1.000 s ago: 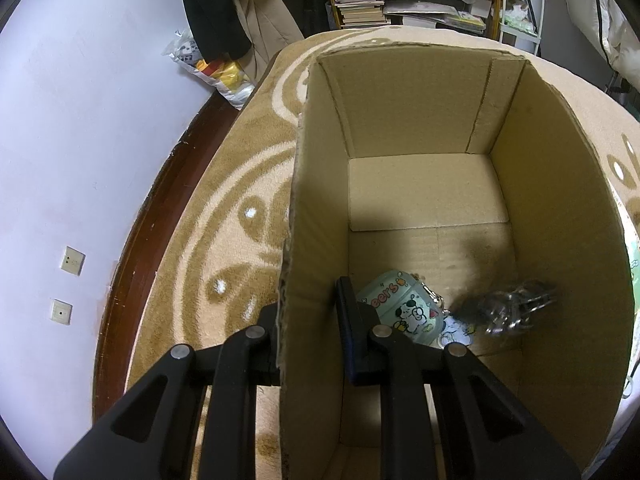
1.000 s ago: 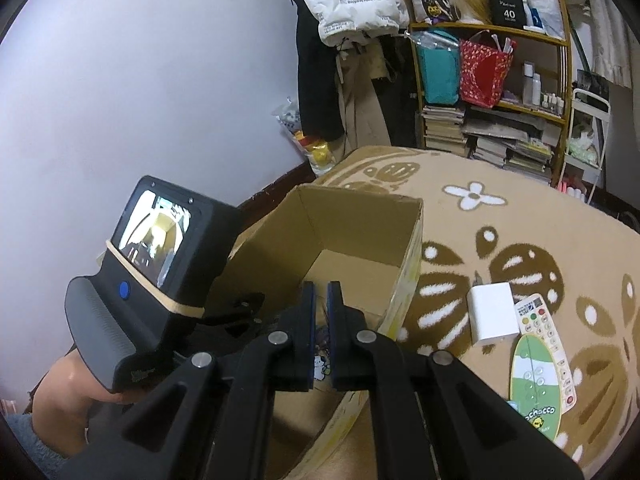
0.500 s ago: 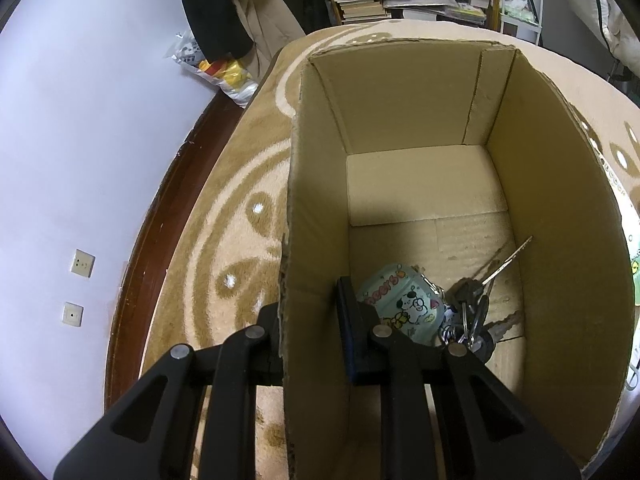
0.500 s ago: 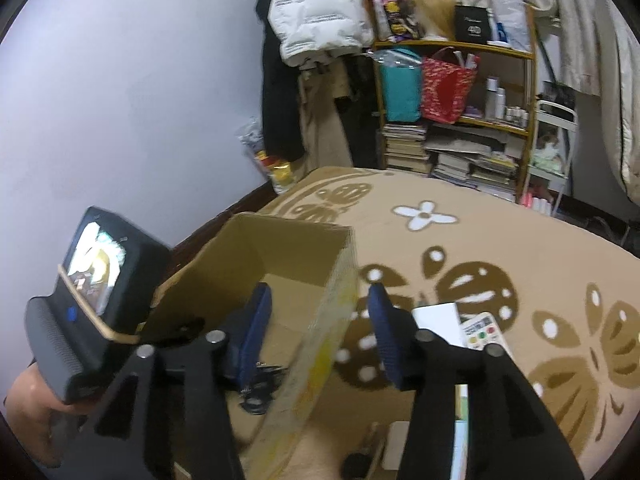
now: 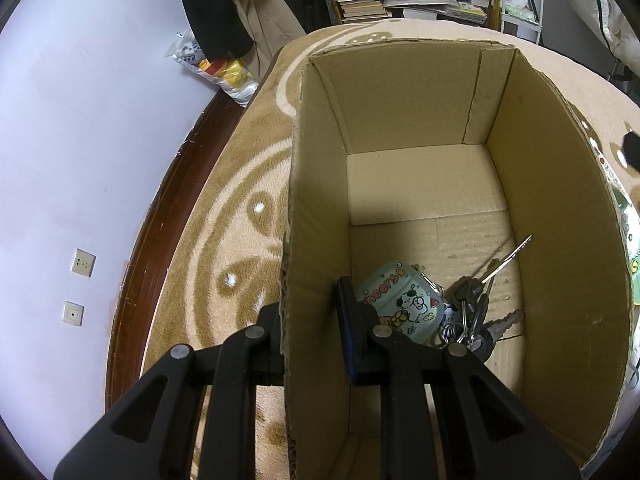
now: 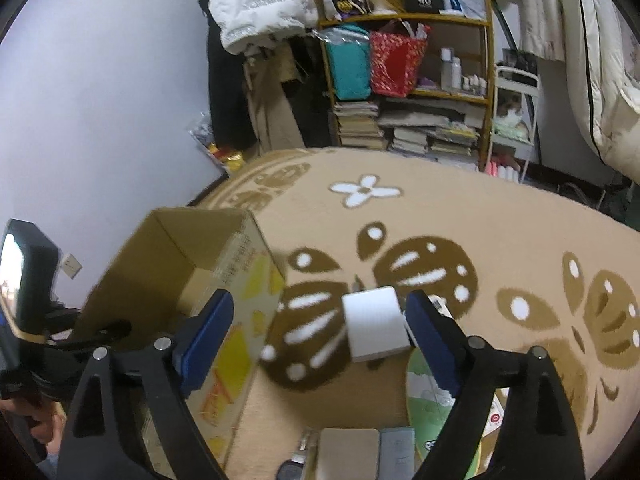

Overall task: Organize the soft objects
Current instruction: 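Lower the right gripper onto the white charger and close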

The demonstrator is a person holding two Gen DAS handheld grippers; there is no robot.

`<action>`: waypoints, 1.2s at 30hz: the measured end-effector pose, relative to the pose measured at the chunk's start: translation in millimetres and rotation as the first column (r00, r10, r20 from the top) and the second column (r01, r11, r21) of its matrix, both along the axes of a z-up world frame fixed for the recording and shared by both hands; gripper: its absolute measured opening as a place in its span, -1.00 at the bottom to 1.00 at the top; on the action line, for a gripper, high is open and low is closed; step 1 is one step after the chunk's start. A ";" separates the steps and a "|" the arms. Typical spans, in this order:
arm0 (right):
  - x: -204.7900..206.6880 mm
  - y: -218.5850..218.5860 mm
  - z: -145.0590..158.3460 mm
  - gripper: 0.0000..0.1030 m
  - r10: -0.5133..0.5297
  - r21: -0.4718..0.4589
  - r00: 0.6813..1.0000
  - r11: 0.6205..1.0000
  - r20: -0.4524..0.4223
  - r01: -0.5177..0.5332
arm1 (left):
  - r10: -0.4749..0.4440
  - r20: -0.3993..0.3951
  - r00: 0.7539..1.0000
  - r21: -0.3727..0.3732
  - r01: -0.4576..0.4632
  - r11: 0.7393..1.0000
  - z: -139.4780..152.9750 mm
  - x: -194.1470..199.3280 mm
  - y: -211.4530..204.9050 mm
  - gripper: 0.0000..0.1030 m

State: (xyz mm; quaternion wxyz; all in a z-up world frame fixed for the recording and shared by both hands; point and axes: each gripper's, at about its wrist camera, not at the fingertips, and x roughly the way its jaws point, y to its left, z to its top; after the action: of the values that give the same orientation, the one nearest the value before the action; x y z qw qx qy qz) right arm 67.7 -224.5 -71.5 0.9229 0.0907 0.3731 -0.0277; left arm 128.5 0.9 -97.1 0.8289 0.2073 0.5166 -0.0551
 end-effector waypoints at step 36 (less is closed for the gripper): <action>45.6 -19.9 -79.8 0.23 -0.015 -0.055 0.985 0.998 -0.174 0.006 | -0.001 0.001 1.000 0.005 0.001 1.000 -2.4 -0.6 0.1 -0.64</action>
State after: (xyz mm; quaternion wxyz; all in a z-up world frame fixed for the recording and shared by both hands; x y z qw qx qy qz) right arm 113.4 -244.3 -151.3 0.8887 0.0649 0.4511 -0.0504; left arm 127.9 1.0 -99.5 0.8287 0.2097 0.5160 -0.0540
